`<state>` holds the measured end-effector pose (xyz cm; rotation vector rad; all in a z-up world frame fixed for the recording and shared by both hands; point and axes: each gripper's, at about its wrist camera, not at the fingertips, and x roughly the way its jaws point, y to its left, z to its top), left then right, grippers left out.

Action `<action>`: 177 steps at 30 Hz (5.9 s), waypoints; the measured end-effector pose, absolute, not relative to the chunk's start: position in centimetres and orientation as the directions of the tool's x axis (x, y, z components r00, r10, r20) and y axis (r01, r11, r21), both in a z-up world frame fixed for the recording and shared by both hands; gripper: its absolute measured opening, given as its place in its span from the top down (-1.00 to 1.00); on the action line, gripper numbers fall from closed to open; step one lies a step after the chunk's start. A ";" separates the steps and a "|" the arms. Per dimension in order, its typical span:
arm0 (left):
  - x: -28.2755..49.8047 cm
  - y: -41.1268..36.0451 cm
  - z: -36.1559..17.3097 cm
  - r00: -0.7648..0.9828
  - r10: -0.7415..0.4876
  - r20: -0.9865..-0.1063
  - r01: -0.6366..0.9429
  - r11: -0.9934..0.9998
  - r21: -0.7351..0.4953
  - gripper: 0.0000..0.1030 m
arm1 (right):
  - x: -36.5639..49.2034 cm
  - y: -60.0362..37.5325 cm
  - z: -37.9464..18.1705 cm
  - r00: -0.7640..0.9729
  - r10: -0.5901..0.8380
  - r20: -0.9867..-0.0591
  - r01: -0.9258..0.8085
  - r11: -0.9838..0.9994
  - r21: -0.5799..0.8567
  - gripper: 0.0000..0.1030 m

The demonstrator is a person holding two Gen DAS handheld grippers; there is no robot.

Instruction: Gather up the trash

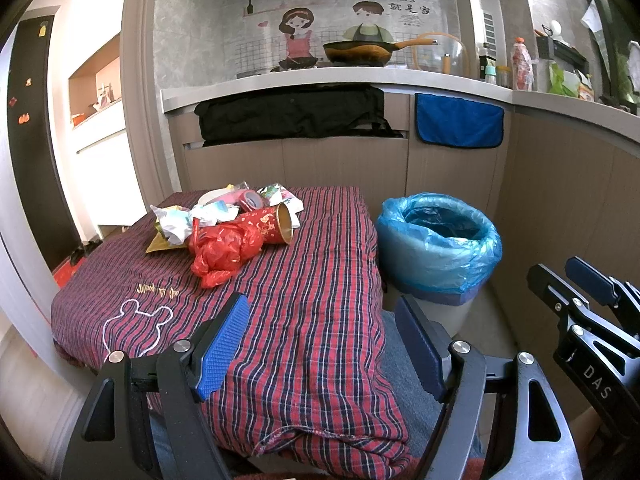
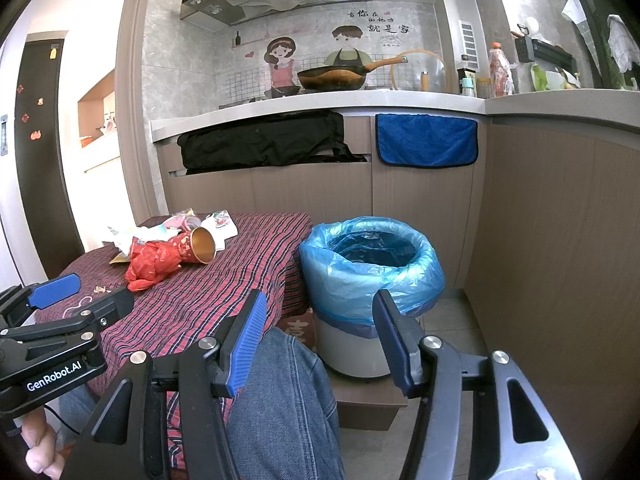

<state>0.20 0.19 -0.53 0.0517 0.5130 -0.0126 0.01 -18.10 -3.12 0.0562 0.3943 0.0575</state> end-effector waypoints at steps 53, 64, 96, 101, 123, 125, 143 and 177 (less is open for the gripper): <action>21.3 24.8 -7.0 0.770 -0.087 -0.632 -0.057 0.978 -0.203 -0.47 | 31.1 3.9 -7.2 0.595 0.417 -0.687 -0.482 0.869 0.110 0.19; 21.6 19.6 -8.1 0.745 -0.188 -0.640 0.053 0.973 -0.224 -0.47 | 27.5 1.9 -4.3 0.616 0.507 -0.604 -0.550 0.825 0.132 0.96; 19.5 15.9 -3.7 0.819 -0.125 -0.560 -0.024 0.968 -0.251 0.24 | 22.0 -6.5 -2.2 0.675 0.488 -0.553 -0.495 0.856 0.152 0.95; 19.7 12.3 0.7 0.858 -0.159 -0.489 0.051 0.973 -0.227 0.24 | 21.1 -9.8 0.5 0.747 0.464 -0.476 -0.460 0.878 0.135 0.95; 35.5 -9.4 -4.8 0.649 -0.379 -0.660 0.324 0.922 -0.212 0.24 | 27.6 -27.8 -3.5 0.803 0.178 -0.568 -0.110 0.982 0.153 0.95; 36.1 -10.0 -5.7 0.643 -0.377 -0.667 0.330 0.922 -0.203 0.23 | 28.3 -28.0 -4.6 0.788 0.175 -0.590 -0.099 0.982 0.159 0.95; 37.4 -9.8 -6.8 0.574 -0.461 -0.677 0.362 0.884 -0.295 -0.09 | 28.6 -29.2 -5.7 0.789 0.120 -0.602 -0.035 0.988 0.151 0.83; 18.8 30.9 -7.6 0.803 0.078 -0.591 -0.240 0.950 -0.201 -0.31 | 27.3 7.5 -6.4 0.473 0.605 -0.641 -0.699 0.700 0.145 0.34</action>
